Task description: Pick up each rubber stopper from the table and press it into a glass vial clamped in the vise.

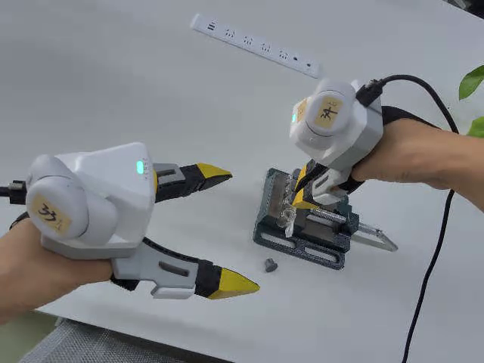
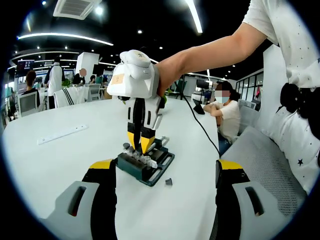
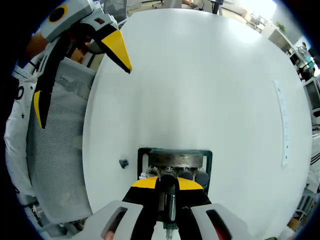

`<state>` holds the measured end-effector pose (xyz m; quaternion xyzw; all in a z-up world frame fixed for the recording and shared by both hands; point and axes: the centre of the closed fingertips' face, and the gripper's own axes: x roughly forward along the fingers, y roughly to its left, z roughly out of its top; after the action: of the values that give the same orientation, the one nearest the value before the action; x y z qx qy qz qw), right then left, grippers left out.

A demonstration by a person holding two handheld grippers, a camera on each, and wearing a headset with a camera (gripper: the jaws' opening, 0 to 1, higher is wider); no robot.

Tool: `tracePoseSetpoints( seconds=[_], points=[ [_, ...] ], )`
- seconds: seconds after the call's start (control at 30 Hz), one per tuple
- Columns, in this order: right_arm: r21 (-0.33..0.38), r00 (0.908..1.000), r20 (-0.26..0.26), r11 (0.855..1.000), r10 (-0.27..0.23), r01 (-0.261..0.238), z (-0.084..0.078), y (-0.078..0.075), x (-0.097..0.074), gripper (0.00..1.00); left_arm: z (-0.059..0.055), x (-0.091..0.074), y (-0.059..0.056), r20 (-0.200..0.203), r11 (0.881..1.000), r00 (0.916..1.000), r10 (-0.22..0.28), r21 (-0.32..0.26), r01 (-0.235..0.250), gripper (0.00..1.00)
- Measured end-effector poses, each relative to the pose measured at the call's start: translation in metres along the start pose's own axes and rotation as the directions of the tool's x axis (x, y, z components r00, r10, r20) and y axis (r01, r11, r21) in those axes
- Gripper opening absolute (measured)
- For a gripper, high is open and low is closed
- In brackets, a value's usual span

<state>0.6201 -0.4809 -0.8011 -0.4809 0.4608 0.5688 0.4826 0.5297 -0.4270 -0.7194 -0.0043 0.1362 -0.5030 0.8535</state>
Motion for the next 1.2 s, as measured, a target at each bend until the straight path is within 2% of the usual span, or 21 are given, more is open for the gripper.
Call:
tracePoseSetpoints(
  seconds=[0.53,0.8,1.2],
  points=[
    [0.021,0.9996,0.023,1.0,-0.013,0.013,-0.0003,-0.001,-0.0033,0.1,-0.0017,-0.0001,-0.0005,0.002,1.0,1.0,0.001,-0.004,-0.001,0.81],
    [0.029,0.9986,0.05,0.999,-0.018,0.017,-0.0009,0.0001,-0.0094,0.06,-0.0033,-0.0005,-0.0008,0.001,1.0,1.0,0.001,-0.008,-0.001,0.8],
    [0.036,0.9978,0.064,0.999,-0.018,0.015,-0.0003,0.0008,-0.0073,0.04,-0.004,0.0002,-0.0019,0.0,1.0,1.0,-0.003,-0.012,0.003,0.8]
  ],
)
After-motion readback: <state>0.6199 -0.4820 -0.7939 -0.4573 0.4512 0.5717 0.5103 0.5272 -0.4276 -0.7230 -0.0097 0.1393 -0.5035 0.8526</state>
